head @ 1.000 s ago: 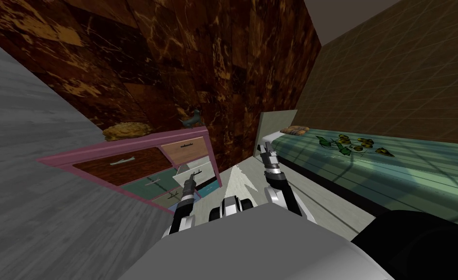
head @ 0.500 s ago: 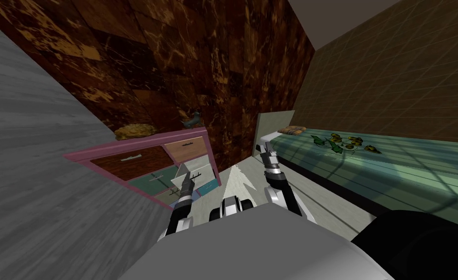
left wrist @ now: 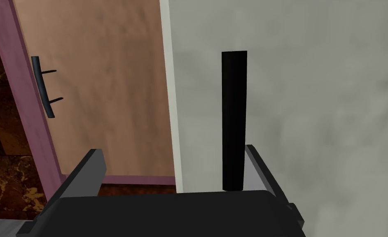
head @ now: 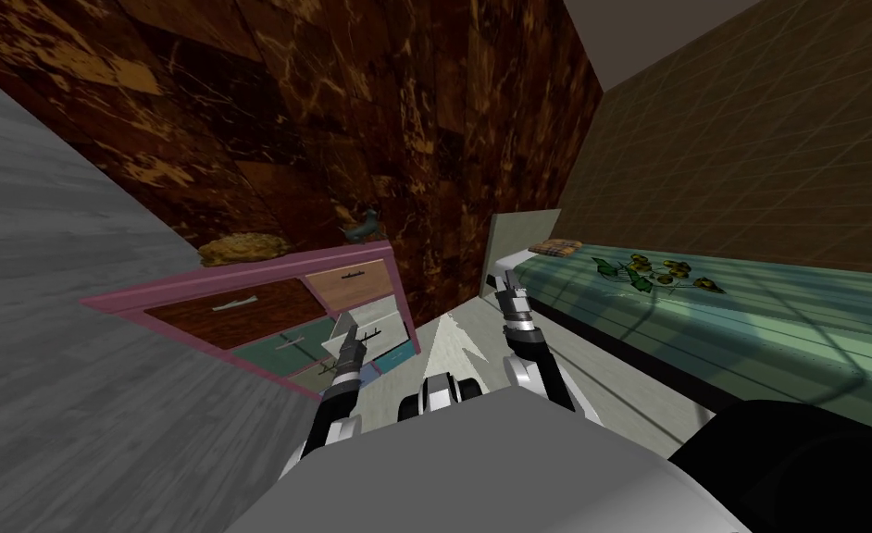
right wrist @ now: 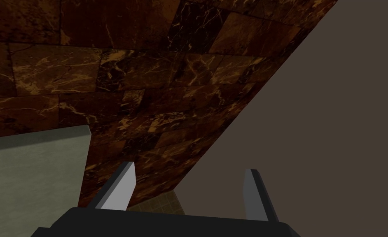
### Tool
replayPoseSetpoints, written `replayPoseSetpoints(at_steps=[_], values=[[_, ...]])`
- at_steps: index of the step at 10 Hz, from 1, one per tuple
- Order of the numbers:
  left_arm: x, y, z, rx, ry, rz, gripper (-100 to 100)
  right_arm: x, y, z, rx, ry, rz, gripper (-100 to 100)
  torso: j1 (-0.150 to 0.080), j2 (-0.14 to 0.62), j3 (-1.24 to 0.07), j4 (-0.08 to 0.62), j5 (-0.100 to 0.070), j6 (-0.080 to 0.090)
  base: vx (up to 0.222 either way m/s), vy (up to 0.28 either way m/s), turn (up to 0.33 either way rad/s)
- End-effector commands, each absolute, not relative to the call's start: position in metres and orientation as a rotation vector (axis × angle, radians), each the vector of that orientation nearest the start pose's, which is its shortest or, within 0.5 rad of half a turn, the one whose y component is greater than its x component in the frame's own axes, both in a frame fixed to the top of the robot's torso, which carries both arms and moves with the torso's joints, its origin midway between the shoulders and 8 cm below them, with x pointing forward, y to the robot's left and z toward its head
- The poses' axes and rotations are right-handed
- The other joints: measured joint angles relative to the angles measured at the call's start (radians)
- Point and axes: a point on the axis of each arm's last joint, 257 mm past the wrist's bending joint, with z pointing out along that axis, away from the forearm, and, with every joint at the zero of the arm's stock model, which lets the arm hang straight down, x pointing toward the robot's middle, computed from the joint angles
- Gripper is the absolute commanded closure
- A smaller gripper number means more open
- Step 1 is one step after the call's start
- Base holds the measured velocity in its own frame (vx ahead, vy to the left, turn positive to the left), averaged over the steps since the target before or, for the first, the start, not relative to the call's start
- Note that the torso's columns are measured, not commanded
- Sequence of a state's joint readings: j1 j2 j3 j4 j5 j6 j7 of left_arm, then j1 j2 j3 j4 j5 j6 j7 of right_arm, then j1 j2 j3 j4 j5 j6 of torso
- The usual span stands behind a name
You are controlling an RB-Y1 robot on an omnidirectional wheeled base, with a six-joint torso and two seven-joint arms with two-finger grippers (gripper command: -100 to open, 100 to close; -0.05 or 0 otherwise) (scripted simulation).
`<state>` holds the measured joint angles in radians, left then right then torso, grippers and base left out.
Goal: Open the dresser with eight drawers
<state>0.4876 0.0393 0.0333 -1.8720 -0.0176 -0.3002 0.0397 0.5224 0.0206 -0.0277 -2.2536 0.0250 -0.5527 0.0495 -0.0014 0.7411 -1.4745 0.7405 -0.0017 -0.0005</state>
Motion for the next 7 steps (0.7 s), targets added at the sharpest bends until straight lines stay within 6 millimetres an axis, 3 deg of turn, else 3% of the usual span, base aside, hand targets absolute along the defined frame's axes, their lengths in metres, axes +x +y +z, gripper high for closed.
replayPoseSetpoints(at_steps=[1, 2, 7], values=[[0.3964, 0.3150, -0.2093, -1.131, 1.030, -1.095, -100, 0.3368, -0.2893, 0.0158, 0.629, 0.617, 1.206, 0, -0.001, 0.002, 0.001, 0.003, -0.002, 0.000, 0.000, 0.000, 0.000], [0.3962, 0.3151, -0.2103, -1.136, 1.033, -1.093, 0, 0.3368, -0.2893, 0.0158, 0.629, 0.617, 1.206, 0, -0.001, 0.002, 0.001, 0.001, -0.001, 0.000, 0.000, 0.000, 0.000], [0.3952, 0.3155, -0.2153, -1.147, 1.041, -1.088, 0, 0.3368, -0.2893, 0.0158, 0.629, 0.617, 1.206, 0, 0.001, -0.002, -0.001, -0.002, 0.001, 0.000, 0.000, 0.000, 0.000]])
